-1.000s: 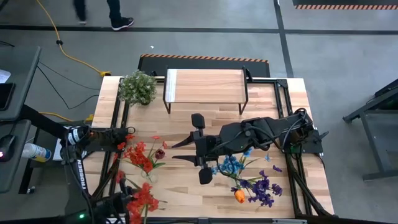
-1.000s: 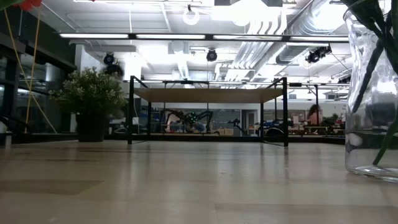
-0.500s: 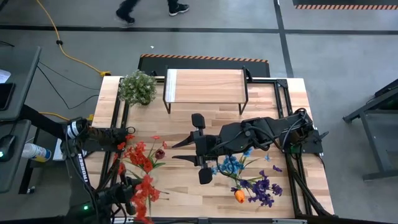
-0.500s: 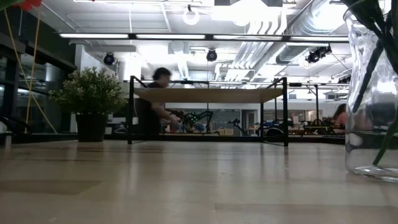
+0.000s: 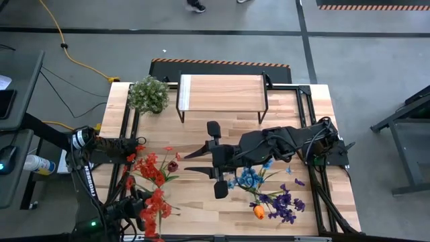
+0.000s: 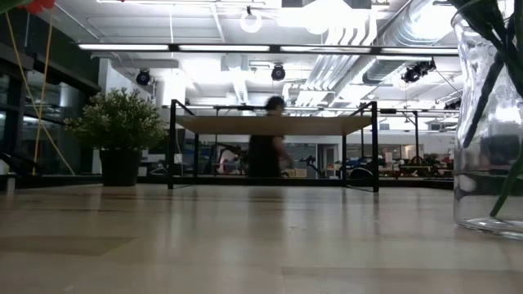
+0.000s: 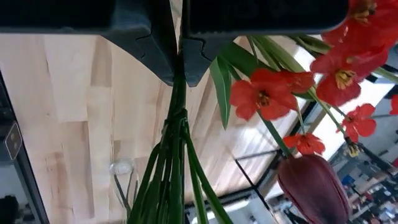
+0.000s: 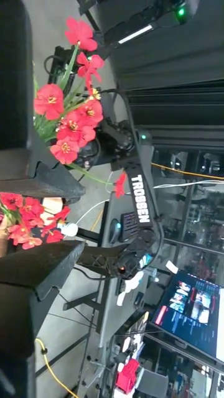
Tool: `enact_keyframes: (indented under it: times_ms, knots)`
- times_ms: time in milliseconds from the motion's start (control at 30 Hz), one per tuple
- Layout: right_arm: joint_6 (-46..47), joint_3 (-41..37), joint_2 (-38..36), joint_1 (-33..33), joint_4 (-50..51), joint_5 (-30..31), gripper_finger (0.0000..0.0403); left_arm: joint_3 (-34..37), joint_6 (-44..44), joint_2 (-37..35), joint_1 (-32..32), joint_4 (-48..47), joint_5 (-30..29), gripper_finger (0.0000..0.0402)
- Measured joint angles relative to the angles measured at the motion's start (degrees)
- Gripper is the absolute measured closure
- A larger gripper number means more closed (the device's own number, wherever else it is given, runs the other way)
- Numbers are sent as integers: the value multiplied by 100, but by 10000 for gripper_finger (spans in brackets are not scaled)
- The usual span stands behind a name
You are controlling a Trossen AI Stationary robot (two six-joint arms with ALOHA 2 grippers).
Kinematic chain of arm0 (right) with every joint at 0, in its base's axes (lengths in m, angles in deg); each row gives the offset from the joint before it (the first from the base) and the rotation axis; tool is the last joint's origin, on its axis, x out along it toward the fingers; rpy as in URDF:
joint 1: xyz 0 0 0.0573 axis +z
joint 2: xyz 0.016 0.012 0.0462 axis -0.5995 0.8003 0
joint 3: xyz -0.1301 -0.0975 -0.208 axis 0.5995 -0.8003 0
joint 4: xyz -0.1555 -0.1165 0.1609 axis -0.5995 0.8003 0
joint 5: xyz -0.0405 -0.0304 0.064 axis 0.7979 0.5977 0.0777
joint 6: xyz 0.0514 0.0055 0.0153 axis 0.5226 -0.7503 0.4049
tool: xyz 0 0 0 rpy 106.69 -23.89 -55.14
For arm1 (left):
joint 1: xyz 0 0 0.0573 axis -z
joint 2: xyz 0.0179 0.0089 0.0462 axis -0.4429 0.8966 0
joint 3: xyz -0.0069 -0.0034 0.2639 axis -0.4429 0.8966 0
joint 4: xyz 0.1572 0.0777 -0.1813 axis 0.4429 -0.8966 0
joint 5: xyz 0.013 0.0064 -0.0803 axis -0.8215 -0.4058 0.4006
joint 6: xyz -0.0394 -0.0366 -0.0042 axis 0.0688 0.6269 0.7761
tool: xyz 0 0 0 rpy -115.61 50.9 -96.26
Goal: Pick and place flowers into a vace then onto a shelf
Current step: Put the orange flowers into the left transparent vase
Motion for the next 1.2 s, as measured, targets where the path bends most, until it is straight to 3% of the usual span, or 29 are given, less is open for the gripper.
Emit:
enact_keyframes:
  times_ms: [133,567,1200]
  knots:
    - [-2,0,0,0,-20,-2,289,202,319,4,1,-4,-280,363]
    - [-15,0,0,4,5,-131,289,860,1547,7,-1,-2,-286,363]
    - [-15,0,0,4,5,-331,289,943,2419,9,-1,-2,224,363]
